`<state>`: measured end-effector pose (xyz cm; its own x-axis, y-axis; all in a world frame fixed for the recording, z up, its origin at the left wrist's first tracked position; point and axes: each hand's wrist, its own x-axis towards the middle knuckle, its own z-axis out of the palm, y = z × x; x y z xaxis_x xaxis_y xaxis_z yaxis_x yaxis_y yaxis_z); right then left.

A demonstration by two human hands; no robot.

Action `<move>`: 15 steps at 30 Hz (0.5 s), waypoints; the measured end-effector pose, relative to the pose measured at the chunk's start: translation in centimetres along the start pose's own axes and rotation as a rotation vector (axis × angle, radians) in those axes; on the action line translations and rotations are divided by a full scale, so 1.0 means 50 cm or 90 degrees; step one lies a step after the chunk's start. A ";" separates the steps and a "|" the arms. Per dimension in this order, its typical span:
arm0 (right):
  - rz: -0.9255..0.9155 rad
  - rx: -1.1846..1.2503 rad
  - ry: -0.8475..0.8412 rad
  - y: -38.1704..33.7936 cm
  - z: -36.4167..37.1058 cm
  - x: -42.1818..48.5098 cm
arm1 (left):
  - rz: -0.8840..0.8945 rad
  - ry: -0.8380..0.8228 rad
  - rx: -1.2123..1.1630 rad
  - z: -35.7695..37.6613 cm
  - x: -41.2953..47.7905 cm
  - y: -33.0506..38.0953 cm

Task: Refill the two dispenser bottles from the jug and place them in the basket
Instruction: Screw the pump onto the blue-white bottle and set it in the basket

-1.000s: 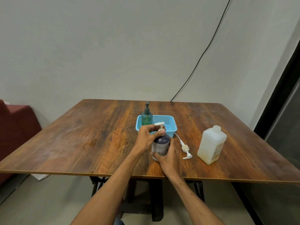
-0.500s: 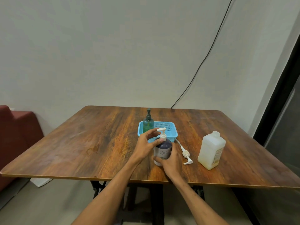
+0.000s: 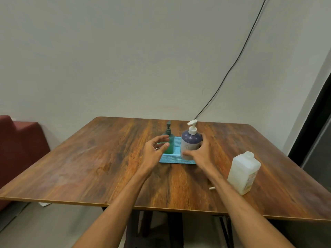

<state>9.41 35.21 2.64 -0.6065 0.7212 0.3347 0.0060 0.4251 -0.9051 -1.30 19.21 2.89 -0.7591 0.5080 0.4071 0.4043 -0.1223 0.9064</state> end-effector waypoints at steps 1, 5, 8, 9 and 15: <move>0.005 0.003 0.000 -0.002 0.000 0.017 | -0.005 0.002 0.000 0.002 0.007 -0.005; 0.040 0.001 -0.014 0.007 0.004 0.078 | -0.018 0.011 -0.012 0.007 0.037 -0.024; 0.064 -0.009 -0.018 0.023 0.012 0.111 | -0.027 0.028 -0.009 0.010 0.059 -0.044; 0.072 -0.010 -0.023 0.030 0.017 0.119 | -0.030 0.037 -0.005 0.010 0.065 -0.051; 0.116 -0.031 -0.071 0.082 0.040 0.161 | -0.049 0.051 0.017 0.012 0.088 -0.095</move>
<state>2.98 41.68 1.08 -0.6754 0.7253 0.1329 0.1608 0.3208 -0.9334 -6.25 22.55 0.32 -0.8263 0.4456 0.3445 0.3554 -0.0621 0.9327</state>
